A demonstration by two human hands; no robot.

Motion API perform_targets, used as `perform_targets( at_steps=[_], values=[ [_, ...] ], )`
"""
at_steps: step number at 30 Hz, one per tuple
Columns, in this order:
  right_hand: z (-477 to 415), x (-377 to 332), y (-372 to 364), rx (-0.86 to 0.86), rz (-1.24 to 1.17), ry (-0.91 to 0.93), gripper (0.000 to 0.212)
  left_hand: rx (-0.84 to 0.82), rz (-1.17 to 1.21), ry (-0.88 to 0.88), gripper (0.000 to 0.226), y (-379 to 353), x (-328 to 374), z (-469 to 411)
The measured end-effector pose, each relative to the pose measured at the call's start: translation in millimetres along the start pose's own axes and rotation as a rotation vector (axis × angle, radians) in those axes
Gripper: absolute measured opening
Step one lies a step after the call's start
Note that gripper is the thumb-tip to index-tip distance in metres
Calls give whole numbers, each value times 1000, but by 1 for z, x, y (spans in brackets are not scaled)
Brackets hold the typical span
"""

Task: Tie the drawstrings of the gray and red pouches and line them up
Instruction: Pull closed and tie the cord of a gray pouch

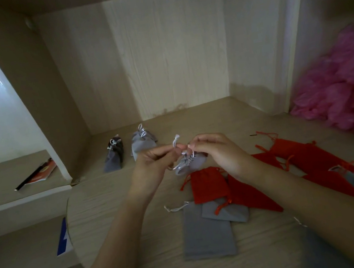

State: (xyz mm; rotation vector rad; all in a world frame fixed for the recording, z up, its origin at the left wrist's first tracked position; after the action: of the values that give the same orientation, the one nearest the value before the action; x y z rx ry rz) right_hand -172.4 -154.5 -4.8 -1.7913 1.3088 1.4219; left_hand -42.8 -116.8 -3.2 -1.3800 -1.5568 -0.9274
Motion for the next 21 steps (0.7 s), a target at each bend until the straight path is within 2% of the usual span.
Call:
perform_targets(
  at_steps=[4, 6, 8, 10, 12, 18, 21],
  values=[
    [1, -5, -2, -17, 57, 24, 17, 126, -173, -157, 20, 5, 15, 3],
    [0, -5, -1, -11, 116, 52, 7, 137, -245, -212, 22, 5, 19, 5],
    [0, -3, 3, 23, 133, 70, 17, 143, -277, -238, 24, 3, 21, 7],
    [0, -2, 3, 24, 130, 81, 29, 142, -250, -237, 22, 2, 22, 8],
    [0, 0, -1, -8, 123, 84, 31, 142, -206, -228, 19, 1, 22, 9],
    [4, -12, 13, 150, 146, 156, 20, 160, -133, -232, 13, 2, 24, 9],
    [5, -18, 16, 170, 164, 187, 10, 128, 16, -192, 13, -2, 23, 8]
  ],
)
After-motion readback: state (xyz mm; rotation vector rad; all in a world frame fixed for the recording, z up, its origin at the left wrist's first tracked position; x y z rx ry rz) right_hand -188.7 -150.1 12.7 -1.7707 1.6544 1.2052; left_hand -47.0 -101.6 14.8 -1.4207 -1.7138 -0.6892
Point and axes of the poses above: each hand's wrist, its own z-axis away from the middle knuckle, its own y-axis out of the back of the hand, x = y × z, the point moved 9 cm from there along -z, towards the middle knuckle, and after that the axes turned 5 degrees about z, right-handed, at the moved point
